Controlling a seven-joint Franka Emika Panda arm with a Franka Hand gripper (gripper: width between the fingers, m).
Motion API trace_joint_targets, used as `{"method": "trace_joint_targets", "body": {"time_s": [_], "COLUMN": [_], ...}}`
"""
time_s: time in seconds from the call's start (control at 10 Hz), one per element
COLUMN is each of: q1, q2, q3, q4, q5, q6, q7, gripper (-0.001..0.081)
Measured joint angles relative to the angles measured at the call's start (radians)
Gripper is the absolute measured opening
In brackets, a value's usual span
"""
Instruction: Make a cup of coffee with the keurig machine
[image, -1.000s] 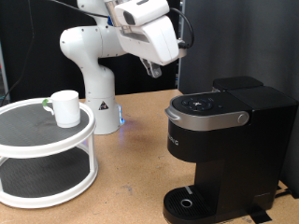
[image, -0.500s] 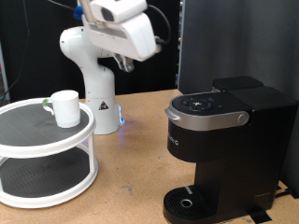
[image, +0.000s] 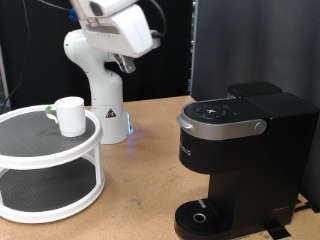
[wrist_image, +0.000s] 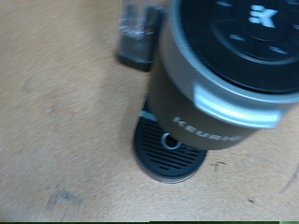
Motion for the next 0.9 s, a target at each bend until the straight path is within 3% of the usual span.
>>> {"method": "trace_joint_targets", "body": {"time_s": [0.2,0.4,0.5,0.6,0.8,0.9], "q1": [-0.032,-0.073,-0.079,-0.079,-0.101,-0.119], "q2": [-0.047,-0.073,-0.078,-0.077,-0.106,-0.127], "q3": [-0.026,-0.04,-0.04,-0.04,-0.022,-0.008], "q4": [-0.031,-0.015,-0.006,-0.012,-0.079,-0.106], "q5": [0.026,-0.067,-0.103,-0.088,-0.067,-0.09], "q6": [-0.046,-0.217,-0.264,-0.234,-0.06,-0.028], "q7": [0.059,0.102,0.102,0.112,0.27,0.34], "gripper": [0.0004,0.0004,0.0004,0.0004,0.0004,0.0004]}}
